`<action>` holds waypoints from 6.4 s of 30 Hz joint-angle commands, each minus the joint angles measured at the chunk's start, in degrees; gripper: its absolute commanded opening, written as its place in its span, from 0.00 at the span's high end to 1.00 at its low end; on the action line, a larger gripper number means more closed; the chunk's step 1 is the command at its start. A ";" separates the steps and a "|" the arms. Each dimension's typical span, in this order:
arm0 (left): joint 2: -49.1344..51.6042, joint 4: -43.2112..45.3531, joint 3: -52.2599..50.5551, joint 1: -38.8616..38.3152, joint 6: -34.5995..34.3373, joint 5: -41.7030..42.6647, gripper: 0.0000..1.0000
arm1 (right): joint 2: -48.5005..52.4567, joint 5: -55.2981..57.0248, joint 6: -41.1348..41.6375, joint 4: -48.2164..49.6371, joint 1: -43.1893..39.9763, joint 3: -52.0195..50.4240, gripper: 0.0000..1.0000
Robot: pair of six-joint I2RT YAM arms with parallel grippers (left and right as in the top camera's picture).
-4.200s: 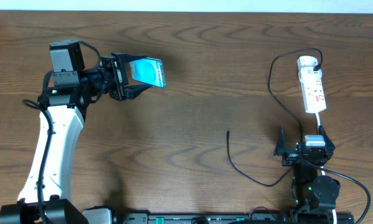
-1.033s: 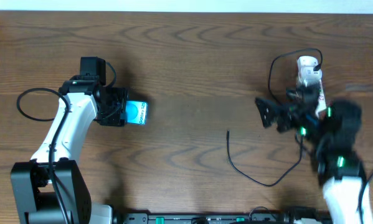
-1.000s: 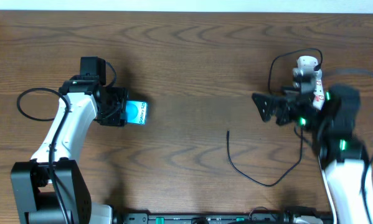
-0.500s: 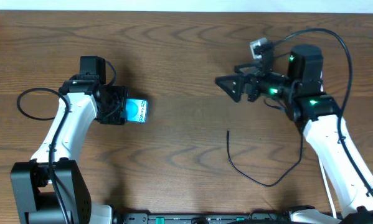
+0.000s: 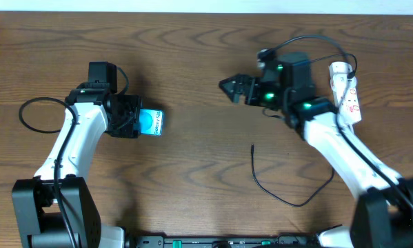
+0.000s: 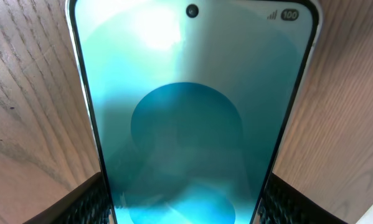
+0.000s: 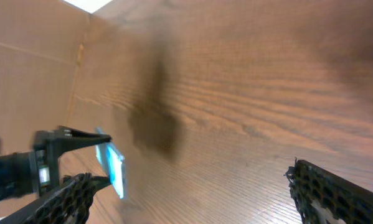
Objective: Plug charger to phone and switch on socket
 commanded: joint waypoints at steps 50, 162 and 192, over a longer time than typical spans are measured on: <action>-0.22 0.09 -0.11 -0.09 1.70 10.40 0.93 | 12.92 -16.41 -6.45 10.32 12.02 0.96 0.01; -0.22 9.07 -0.09 -11.69 -10.64 17.75 0.93 | 14.25 -8.28 7.41 17.18 15.19 0.96 0.60; -0.22 9.07 -0.09 -11.69 -10.23 17.73 0.93 | 14.25 -8.28 7.41 17.16 15.19 0.96 0.84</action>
